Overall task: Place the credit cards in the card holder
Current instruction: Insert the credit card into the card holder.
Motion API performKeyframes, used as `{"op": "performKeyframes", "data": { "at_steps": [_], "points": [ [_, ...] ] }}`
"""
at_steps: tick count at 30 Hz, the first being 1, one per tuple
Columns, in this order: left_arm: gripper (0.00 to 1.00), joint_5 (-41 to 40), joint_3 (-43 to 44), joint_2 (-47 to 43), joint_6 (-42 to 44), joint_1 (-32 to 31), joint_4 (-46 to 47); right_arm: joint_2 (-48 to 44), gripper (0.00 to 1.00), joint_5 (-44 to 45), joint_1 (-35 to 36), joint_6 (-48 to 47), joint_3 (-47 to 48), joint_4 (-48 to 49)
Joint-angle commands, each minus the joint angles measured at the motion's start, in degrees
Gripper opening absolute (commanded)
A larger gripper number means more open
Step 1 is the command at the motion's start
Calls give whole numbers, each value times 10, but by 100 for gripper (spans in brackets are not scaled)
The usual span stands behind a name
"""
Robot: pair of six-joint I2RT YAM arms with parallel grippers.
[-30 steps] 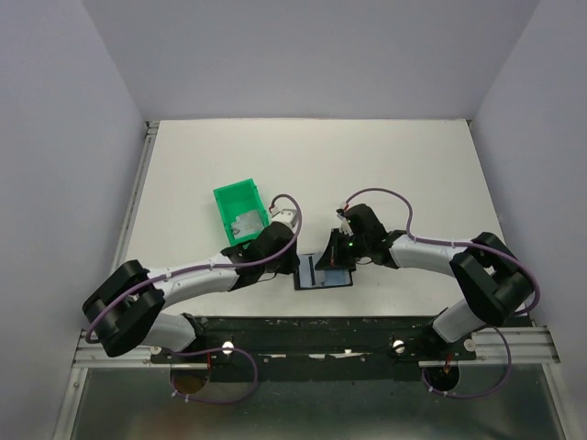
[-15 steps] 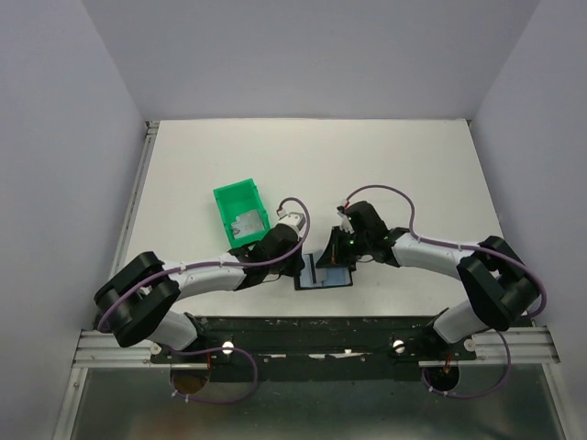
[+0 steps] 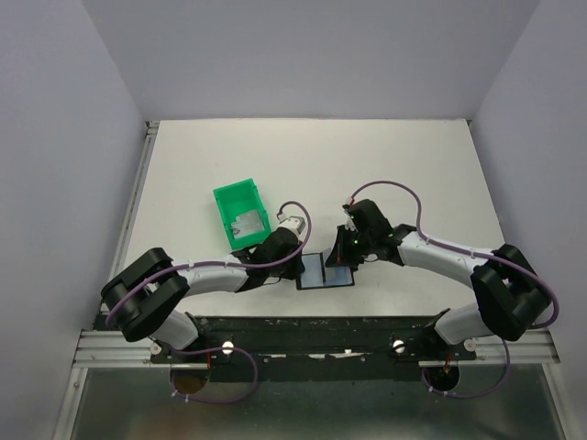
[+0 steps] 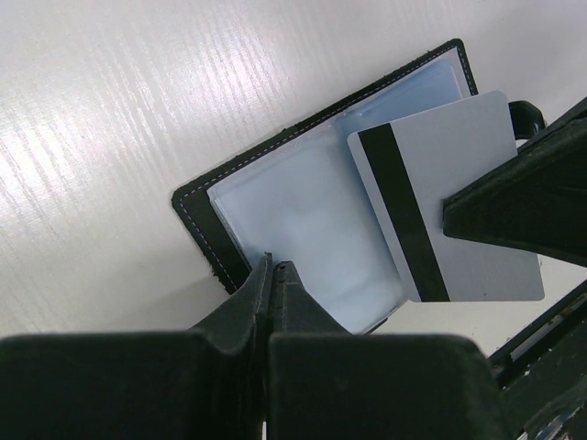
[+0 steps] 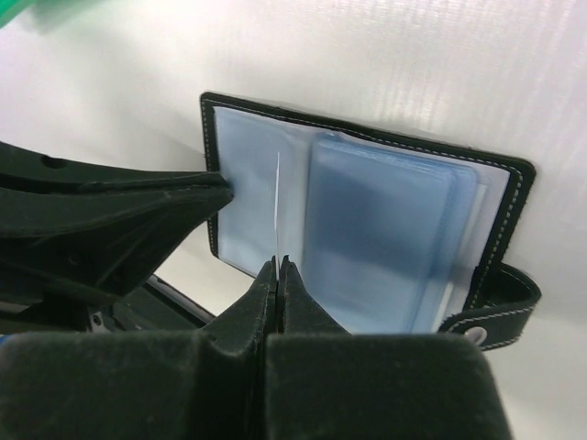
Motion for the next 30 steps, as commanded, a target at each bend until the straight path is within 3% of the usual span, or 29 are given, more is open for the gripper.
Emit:
{"op": "performKeyframes", "data": {
  "at_steps": [1,30],
  "points": [
    [0,3,-11,8,-5,-3,3,-1,1,38,4,-12,6,-35],
    [0,-14,-25,-6,-8,-3,-3,63,1,-53,4,15,-16,73]
  ]
}}
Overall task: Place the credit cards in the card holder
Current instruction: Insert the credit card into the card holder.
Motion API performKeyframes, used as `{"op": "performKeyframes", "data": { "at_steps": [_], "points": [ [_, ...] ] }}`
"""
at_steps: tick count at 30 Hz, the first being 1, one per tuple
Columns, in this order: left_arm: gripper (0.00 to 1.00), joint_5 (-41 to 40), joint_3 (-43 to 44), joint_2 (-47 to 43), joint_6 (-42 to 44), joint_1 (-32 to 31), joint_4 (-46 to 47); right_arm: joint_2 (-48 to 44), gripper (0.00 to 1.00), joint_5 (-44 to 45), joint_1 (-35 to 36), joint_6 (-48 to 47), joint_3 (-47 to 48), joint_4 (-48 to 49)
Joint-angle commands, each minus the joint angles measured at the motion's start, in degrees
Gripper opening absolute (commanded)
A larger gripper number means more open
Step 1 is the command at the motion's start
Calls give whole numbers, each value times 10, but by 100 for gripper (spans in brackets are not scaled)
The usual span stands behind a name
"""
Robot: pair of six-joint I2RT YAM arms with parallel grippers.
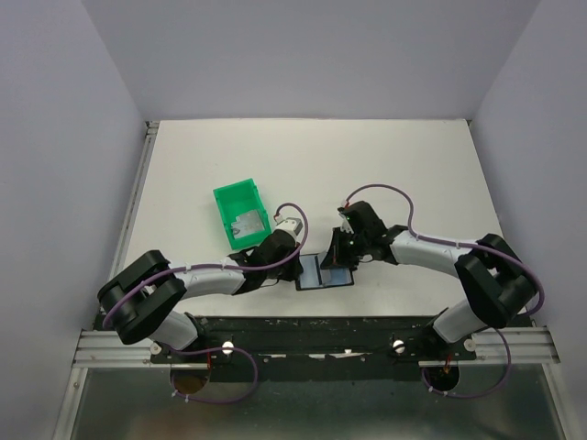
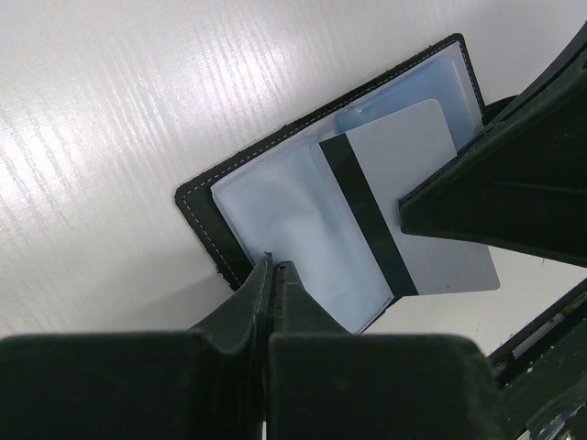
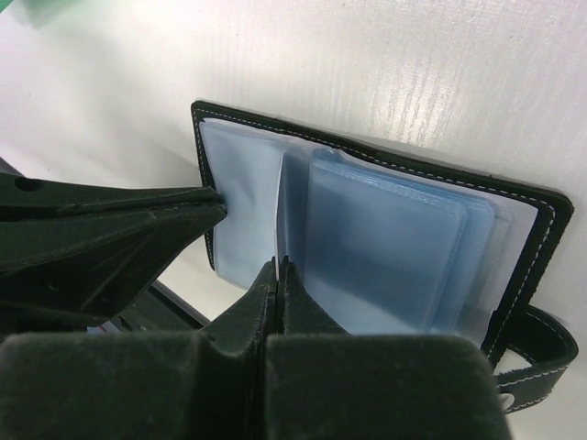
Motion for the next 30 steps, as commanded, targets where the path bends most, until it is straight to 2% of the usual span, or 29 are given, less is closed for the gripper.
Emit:
{"op": "performKeyframes", "data": {
  "at_steps": [1,11,15,18,22,26,30],
  "points": [
    [0,-10,-4,8,-1,-4,-19,12,1,-29,4,6,-10,28],
    [1,-33,3,-3,-2,-3,-44,19,1,-45,4,37,-34,65],
    [11,-49,4,-29,-2,-3,-69,20,1,-26,4,46,-38,65],
    [24,-65,2,-61,0,-3,-89,18,0,-13,5,51,-36,53],
    [30,-84,-1,-86,3,-3,-115,19,0,4,4,59,-33,34],
    [29,-84,-11,-80,4,-4,-110,25,0,7,4,63,-33,34],
    [22,-70,-18,-55,0,-3,-102,23,0,7,4,63,-32,34]
  ]
}}
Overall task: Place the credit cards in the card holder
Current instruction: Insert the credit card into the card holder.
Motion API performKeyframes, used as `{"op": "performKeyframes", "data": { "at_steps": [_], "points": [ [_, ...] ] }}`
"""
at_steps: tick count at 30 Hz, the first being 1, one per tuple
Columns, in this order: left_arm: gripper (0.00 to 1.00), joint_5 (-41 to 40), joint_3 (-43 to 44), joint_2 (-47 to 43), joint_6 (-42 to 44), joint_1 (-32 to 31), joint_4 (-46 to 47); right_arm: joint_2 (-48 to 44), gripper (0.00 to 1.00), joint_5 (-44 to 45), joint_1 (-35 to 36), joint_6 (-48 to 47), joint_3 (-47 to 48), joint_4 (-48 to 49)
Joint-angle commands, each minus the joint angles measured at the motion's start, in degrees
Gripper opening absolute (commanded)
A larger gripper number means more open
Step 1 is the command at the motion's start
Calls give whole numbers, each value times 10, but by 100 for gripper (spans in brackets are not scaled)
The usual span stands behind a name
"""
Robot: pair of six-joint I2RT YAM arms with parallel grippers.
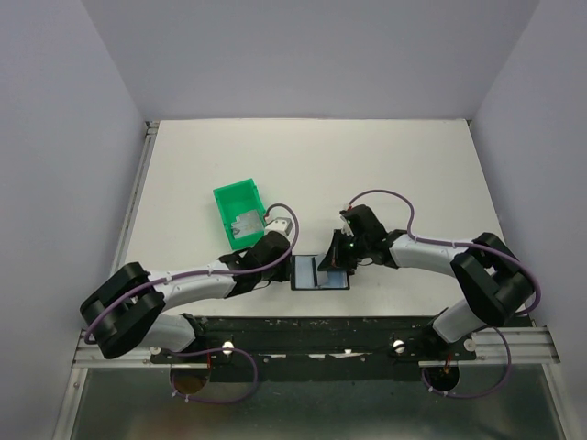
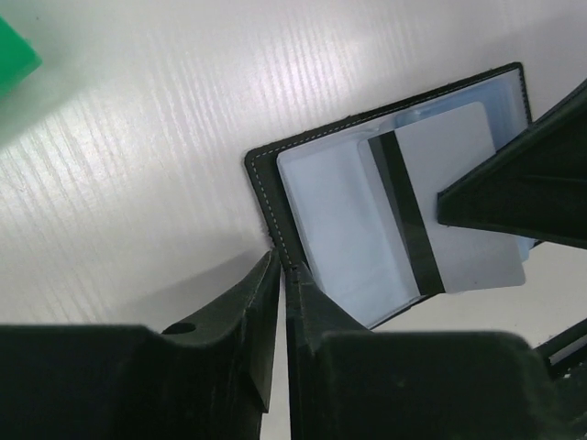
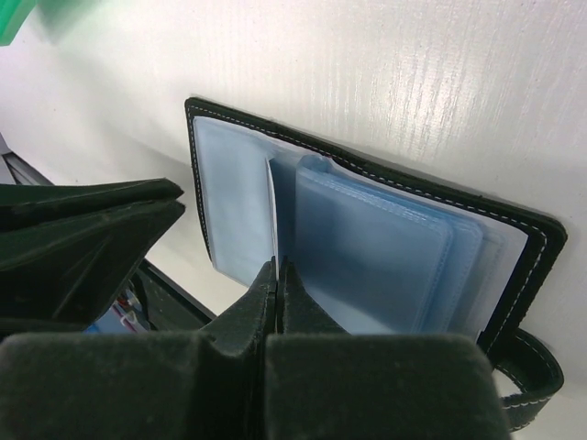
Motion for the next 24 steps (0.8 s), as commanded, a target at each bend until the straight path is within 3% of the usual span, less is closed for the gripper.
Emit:
{"op": "performKeyframes", "data": {
  "at_steps": [1,9,18,24],
  "points": [
    [20,-2,-16,27,1,-3,9,14,1,23,4,5,-4,-22],
    [12,24,-13,69,3,-3,38,23,0,18,4,14,-4,-16],
    [6,39,-13,82,0,-3,53,27,1,12,4,68,-47,82],
    [5,46,-15,85,0,-3,55,3,0,70,4,71,-47,41]
  ]
}}
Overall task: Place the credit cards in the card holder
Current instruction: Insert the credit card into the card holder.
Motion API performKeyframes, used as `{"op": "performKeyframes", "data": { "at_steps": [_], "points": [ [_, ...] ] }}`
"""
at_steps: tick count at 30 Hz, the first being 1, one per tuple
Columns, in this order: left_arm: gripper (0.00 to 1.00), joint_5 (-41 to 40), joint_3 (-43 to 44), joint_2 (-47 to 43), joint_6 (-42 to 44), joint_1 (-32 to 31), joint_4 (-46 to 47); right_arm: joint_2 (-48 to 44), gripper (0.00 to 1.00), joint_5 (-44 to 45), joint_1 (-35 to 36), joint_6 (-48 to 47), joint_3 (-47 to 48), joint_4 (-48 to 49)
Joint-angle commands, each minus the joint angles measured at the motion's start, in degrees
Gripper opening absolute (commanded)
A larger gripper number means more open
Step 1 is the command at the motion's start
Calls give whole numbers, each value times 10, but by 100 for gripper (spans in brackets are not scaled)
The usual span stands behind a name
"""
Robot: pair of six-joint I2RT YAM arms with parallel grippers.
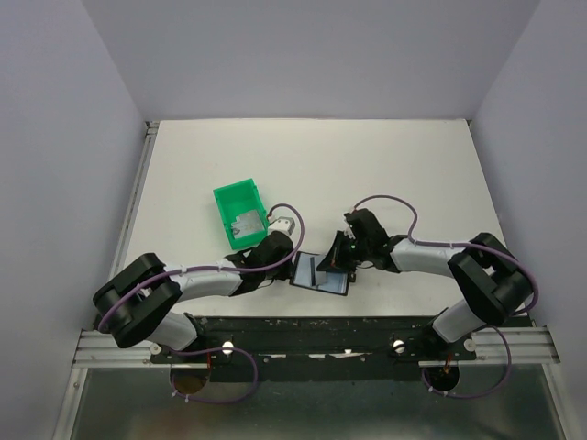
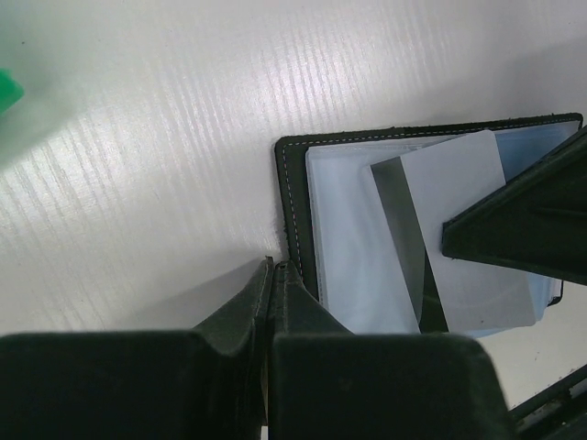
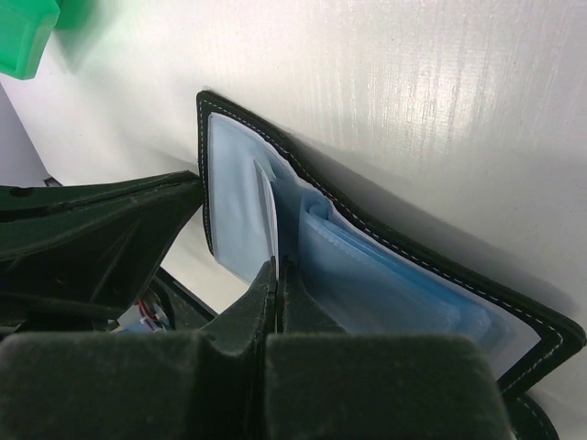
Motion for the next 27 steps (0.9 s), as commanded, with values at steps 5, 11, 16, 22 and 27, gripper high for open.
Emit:
{"op": "performKeyframes", "data": {
  "at_steps": [5,11,16,22,27],
  "points": [
    [4,47,-9,25,-2,-6,-3,-28,1,112,6,10,-11,-67],
    [3,52,-7,27,-3,-6,1,-33,1,136,7,25,-12,-73],
    [2,56,-6,32,-2,-6,3,-34,1,159,7,39,-13,-82],
    [2,62,-5,34,-2,-6,7,-27,1,157,8,45,-12,-75],
    [1,67,-1,40,-1,-6,10,-3,1,131,23,46,-10,-34]
  ]
}}
